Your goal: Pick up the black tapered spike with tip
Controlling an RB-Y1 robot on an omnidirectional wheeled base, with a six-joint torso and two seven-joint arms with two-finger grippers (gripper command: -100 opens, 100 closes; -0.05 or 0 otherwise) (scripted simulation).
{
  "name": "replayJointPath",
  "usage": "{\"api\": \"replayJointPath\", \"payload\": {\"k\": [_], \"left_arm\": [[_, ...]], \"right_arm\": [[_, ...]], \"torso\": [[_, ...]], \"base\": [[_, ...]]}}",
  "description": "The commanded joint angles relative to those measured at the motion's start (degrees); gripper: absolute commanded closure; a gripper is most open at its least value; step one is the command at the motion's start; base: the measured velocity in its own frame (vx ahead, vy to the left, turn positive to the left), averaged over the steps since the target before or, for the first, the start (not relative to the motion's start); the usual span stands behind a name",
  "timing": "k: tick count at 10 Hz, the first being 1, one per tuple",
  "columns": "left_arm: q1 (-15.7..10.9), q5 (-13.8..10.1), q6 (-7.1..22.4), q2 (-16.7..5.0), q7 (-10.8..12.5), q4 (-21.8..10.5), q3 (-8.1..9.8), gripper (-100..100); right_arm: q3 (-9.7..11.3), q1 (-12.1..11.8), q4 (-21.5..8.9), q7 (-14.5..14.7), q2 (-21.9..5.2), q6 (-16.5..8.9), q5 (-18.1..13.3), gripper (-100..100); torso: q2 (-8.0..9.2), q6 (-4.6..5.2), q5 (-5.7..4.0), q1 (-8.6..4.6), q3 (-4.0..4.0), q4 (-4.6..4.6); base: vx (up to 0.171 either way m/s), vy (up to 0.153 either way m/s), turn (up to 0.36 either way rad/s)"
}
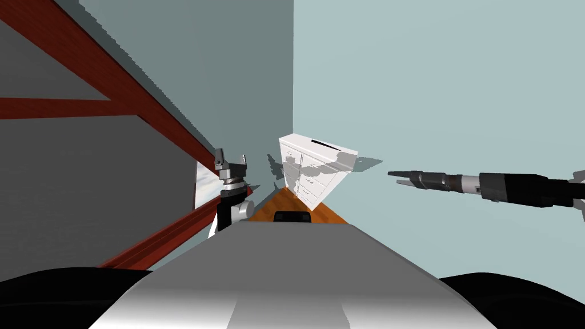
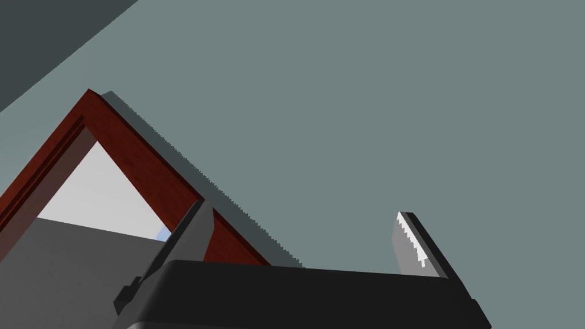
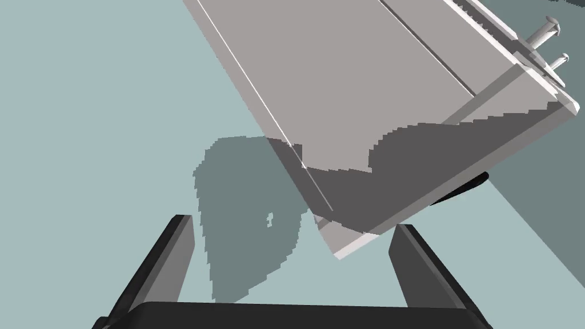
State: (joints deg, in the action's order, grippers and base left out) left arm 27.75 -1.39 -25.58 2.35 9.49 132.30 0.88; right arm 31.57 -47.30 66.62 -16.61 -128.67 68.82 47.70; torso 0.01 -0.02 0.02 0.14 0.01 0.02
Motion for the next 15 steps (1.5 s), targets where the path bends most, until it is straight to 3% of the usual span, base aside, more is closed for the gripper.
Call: {"api": "replayJointPath", "payload": {"k": [1,2,4,5,6,7,9,15], "left_arm": [[0.00,0.00,0.00,0.00,0.00,0.00,0.00,0],[0.00,0.00,0.00,0.00,0.00,0.00,0.00,0],[0.00,0.00,0.00,0.00,0.00,0.00,0.00,0],[0.00,0.00,0.00,0.00,0.00,0.00,0.00,0],[0.00,0.00,0.00,0.00,0.00,0.00,0.00,0],[0.01,0.00,0.00,0.00,0.00,0.00,0.00,0],[0.00,0.00,0.00,0.00,0.00,0.00,0.00,0],[0.00,0.00,0.00,0.00,0.00,0.00,0.00,0]], "right_arm": [[-0.06,-0.91,-1.38,0.21,-2.86,0.78,-0.43,-100],[0.86,-1.92,-3.26,0.90,-4.62,1.96,-0.82,-100],[0.86,-1.92,-3.26,0.90,-7.00,1.96,-0.82,-100],[1.67,-2.97,-5.04,1.66,-9.19,3.14,-1.24,-100],[1.67,-2.97,-5.04,1.66,-10.85,3.14,-1.24,-100],[1.67,-2.97,-5.04,1.66,-10.85,3.14,-1.24,-100],[2.38,-4.05,-6.71,2.47,-14.51,4.31,-1.70,-100],[2.38,-4.05,-6.71,2.47,-14.51,4.31,-1.70,-100]], "torso": [[0.00,0.00,0.00,0.00,0.00,0.00],[-0.02,0.02,0.00,0.01,-0.02,-0.01],[-0.06,0.02,0.00,0.03,-0.05,-0.02],[0.08,0.07,-0.02,-0.02,0.04,0.02],[-0.01,0.00,0.00,0.02,-0.01,0.00],[-0.06,0.04,-0.01,0.02,-0.04,-0.02],[-0.01,0.02,-0.01,0.02,-0.01,0.00],[0.23,0.10,-0.05,-0.07,0.14,0.06]], "base": [[0.041,0.010,0.136],[0.060,0.015,0.199],[0.024,0.005,0.069],[0.045,0.011,0.150],[0.058,0.008,0.110],[0.011,0.000,0.003],[0.043,0.010,0.126],[0.006,-0.001,-0.006]]}}
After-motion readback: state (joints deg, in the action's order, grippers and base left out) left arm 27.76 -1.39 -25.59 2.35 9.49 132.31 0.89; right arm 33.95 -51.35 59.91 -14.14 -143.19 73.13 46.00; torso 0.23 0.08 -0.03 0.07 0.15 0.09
